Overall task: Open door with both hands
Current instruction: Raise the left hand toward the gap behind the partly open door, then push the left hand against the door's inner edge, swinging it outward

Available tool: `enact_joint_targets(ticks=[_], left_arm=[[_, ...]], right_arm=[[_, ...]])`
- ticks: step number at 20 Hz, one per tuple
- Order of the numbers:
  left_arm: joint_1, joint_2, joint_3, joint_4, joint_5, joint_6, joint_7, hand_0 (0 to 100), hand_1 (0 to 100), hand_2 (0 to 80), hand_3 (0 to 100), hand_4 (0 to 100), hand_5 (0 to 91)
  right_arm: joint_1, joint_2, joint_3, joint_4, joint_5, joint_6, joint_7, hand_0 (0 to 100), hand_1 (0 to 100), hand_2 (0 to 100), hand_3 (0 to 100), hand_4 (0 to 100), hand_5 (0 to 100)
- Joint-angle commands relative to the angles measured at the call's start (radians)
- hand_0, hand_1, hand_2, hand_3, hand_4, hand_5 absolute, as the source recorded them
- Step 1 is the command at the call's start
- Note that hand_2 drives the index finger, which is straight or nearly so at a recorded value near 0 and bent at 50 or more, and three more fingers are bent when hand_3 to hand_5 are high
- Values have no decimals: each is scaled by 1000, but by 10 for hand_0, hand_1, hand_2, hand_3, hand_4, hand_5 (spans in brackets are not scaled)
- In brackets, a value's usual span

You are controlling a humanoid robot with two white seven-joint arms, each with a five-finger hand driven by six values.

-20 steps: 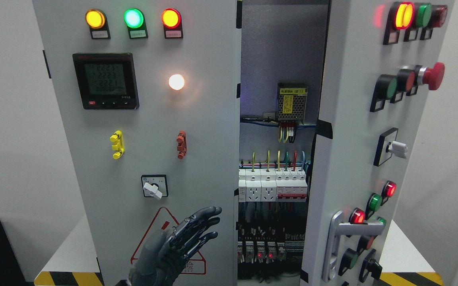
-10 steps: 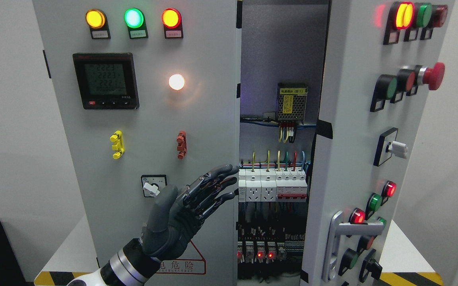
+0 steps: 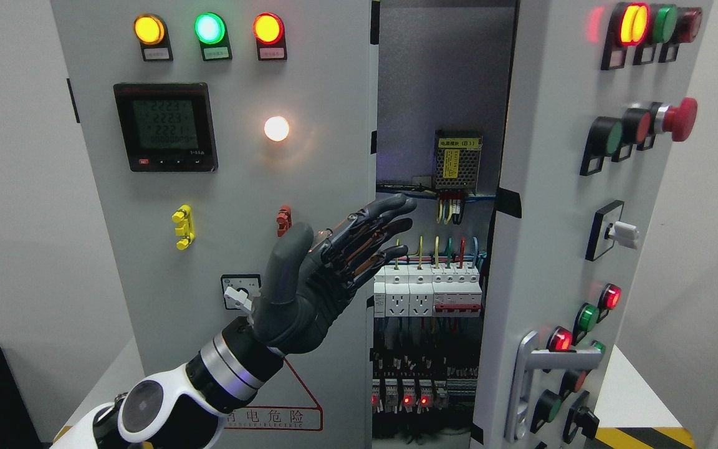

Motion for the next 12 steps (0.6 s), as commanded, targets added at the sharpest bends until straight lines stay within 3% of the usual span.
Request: enact_joint_targets(ticks=[1, 7, 12], left_arm=[[-77, -98, -123, 44, 13, 13, 2, 0, 0, 0, 0, 0, 0], [-123, -145, -196, 68, 10, 13, 4, 0, 0, 0, 0, 0, 0], [-139, -176, -202, 73, 10, 13, 5, 0, 0, 0, 0, 0, 0]], right_arm=[[0, 0, 0, 0, -11, 0, 0, 0, 0, 0, 0, 0, 0], [0, 0, 0, 0, -11, 0, 0, 0, 0, 0, 0, 0, 0], [0, 0, 0, 0, -11, 0, 0, 0, 0, 0, 0, 0, 0]])
